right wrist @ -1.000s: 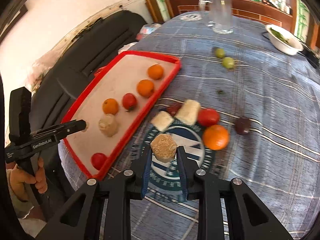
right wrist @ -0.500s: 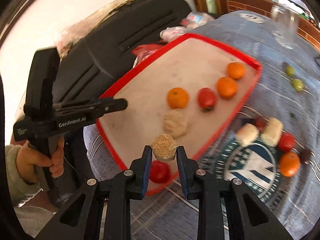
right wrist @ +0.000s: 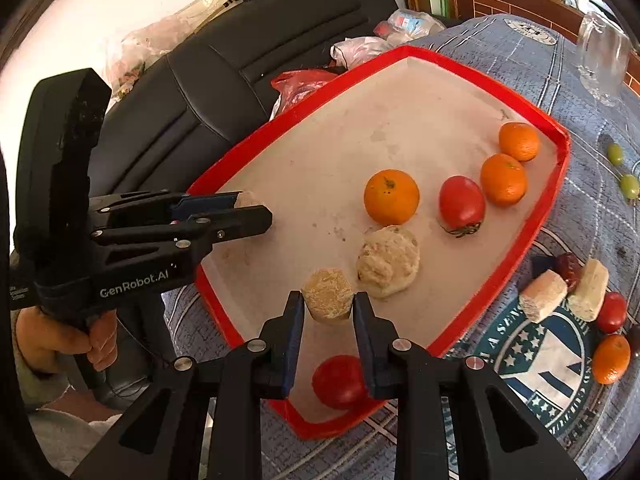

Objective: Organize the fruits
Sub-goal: 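Carry the bread slice onto the tray with the left tool while the right tool places its bread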

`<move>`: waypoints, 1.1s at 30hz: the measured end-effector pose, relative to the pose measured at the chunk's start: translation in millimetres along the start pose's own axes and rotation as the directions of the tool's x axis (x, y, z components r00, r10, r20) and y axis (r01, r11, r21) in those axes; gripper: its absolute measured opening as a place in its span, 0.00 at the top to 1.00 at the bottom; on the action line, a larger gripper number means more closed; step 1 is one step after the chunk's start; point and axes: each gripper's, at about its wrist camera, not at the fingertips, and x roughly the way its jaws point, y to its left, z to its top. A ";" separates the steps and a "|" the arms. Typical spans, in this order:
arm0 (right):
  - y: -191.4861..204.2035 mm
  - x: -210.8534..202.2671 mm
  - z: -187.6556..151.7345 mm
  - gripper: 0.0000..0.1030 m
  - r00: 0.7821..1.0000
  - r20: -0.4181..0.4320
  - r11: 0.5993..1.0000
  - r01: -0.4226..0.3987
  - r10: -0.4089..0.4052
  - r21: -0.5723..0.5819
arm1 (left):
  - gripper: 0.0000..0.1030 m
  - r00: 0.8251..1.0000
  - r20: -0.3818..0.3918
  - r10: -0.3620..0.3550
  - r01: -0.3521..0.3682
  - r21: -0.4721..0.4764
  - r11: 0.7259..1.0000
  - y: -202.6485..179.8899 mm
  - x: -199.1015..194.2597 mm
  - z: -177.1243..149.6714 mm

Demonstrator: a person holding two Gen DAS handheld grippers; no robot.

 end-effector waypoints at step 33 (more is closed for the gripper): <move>-8.1 -30.4 -17.5 0.65 0.998 0.059 1.000 -0.002 0.003 -0.010 | 0.75 1.000 -0.020 -0.007 0.007 0.018 1.000 -16.5 3.2 -8.0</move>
